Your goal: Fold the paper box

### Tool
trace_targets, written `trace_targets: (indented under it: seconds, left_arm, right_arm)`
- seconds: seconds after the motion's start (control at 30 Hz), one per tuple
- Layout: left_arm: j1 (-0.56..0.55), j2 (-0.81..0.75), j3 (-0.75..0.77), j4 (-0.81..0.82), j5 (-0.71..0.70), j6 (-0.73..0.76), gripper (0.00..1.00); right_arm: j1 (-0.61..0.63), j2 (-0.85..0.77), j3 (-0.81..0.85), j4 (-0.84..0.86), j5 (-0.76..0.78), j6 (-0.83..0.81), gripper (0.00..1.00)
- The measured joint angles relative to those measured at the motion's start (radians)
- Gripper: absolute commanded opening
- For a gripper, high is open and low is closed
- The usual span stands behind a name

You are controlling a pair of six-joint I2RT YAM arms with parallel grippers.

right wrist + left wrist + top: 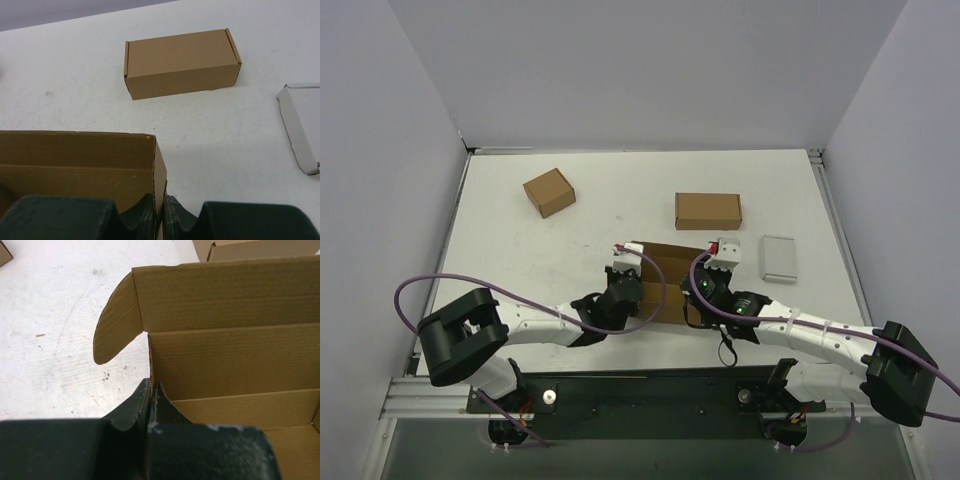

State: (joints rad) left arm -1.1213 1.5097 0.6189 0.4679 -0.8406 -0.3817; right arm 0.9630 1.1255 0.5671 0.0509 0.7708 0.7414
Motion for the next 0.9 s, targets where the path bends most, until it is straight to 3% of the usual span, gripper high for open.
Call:
trace_targets:
  seconds: [0.23, 0.5, 0.9]
  left_arm:
    - [0.114, 0.0, 0.0, 0.039, 0.087, 0.066, 0.0]
    - [0.239, 0.003, 0.026, 0.081, 0.184, 0.157, 0.0]
    - [0.251, 0.1, 0.038, 0.239, 0.185, 0.206, 0.0]
  right_arm:
    - [-0.023, 0.078, 0.06, 0.13, -0.002, -0.111, 0.13]
    - [-0.135, 0.209, 0.151, 0.293, -0.085, -0.219, 0.17]
    - [-0.163, 0.258, 0.134, 0.404, -0.105, -0.261, 0.21]
